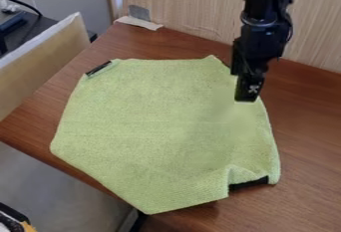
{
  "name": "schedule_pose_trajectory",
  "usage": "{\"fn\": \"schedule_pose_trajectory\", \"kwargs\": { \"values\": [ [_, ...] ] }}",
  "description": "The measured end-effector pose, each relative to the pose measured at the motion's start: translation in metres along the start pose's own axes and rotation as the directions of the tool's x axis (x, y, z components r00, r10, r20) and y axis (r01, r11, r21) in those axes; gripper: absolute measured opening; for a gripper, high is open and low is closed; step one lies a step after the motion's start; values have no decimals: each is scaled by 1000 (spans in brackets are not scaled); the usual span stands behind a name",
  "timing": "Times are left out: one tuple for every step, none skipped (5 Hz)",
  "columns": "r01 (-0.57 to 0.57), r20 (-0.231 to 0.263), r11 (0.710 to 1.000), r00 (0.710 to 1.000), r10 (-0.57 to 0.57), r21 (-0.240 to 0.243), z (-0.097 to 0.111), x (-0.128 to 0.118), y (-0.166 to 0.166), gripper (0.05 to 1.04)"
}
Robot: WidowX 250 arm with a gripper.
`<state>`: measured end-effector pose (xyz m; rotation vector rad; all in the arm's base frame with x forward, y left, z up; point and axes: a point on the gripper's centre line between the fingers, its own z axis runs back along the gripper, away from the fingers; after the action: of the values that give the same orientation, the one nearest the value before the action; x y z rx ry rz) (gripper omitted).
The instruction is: Folding the cloth into two from top left to bottom
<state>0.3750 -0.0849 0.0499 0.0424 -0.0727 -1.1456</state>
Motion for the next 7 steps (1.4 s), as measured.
{"fn": "schedule_pose_trajectory", "kwargs": {
  "values": [
    [44, -17, 999, 999, -44, 5, -5, 6, 16, 1001],
    [111, -31, 994, 993, -112, -12, -21, 15, 30, 1001],
    [158, -44, 987, 986, -159, -26, -30, 17, 43, 1001],
    [159, -62, 986, 985, -161, -40, -40, 15, 53, 1001],
    [151, -66, 988, 986, -153, -32, -40, 14, 56, 947],
    [133, -60, 991, 989, -135, -29, -47, 13, 53, 663],
    [123, -56, 992, 991, -125, -40, -50, 12, 50, 370]
  ]
}}
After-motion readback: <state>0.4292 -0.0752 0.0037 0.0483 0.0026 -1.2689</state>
